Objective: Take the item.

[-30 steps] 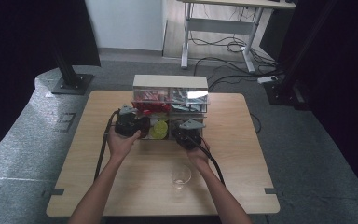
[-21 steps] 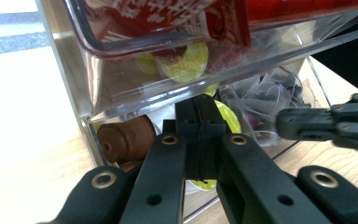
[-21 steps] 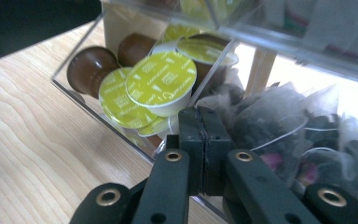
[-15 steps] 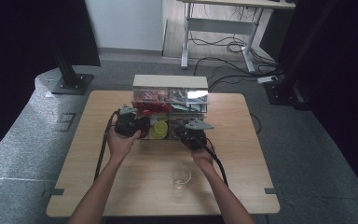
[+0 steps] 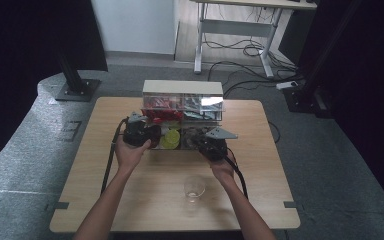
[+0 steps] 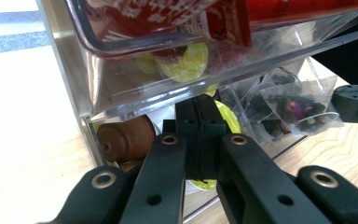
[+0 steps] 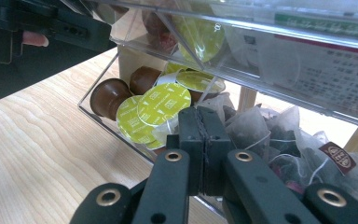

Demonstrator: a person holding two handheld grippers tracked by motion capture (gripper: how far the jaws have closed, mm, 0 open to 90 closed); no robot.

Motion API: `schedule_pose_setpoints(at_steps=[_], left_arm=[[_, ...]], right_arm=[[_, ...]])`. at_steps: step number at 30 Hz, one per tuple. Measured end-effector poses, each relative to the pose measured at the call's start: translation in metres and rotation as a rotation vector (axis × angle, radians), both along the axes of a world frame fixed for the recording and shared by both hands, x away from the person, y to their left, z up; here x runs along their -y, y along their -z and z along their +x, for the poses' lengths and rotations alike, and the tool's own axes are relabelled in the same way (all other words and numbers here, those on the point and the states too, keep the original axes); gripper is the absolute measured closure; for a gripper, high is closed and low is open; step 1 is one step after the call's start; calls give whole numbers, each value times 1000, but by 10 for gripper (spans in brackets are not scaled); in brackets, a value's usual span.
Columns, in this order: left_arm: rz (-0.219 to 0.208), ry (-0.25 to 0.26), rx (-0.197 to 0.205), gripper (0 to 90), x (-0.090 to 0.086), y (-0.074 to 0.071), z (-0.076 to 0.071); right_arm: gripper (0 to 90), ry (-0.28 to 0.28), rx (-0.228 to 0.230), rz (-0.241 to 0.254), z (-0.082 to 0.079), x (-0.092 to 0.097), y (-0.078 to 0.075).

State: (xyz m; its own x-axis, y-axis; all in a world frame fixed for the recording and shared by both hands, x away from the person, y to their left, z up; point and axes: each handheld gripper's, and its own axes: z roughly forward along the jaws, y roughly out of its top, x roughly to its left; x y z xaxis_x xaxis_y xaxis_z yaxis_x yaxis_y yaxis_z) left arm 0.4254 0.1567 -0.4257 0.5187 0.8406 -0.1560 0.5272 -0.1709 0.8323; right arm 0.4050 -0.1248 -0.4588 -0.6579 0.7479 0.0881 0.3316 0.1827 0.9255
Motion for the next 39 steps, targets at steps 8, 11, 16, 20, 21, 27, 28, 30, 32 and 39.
schedule_pose_setpoints(at_steps=[8,11,16,20,21,27,28,30,32,39], left_arm=[[-4,-1,-2,900,0,0,0],[1,0,-2,900,0,0,0],[1,-1,-3,899,0,0,0],[1,-1,-3,899,0,0,0],[1,-1,-3,899,0,0,0],[3,-3,-3,897,1,0,-1],[3,-3,-3,897,1,-1,-1],[1,-4,-4,897,0,-1,-1],[1,-5,-4,897,0,-1,-1],[0,-1,-13,896,0,-3,0]], right_arm=[[884,-9,8,15,-6,9,-3],[884,-13,8,23,-10,12,-3],[884,-20,12,33,-15,17,-4],[885,-25,17,44,-21,21,-5],[885,-29,20,48,-22,22,-5],[884,-53,19,64,-31,25,-5],[885,-55,18,66,-33,25,-5],[885,-60,14,70,-35,26,-5],[885,-64,14,79,-38,27,-5],[885,-70,21,95,-47,31,-7]])
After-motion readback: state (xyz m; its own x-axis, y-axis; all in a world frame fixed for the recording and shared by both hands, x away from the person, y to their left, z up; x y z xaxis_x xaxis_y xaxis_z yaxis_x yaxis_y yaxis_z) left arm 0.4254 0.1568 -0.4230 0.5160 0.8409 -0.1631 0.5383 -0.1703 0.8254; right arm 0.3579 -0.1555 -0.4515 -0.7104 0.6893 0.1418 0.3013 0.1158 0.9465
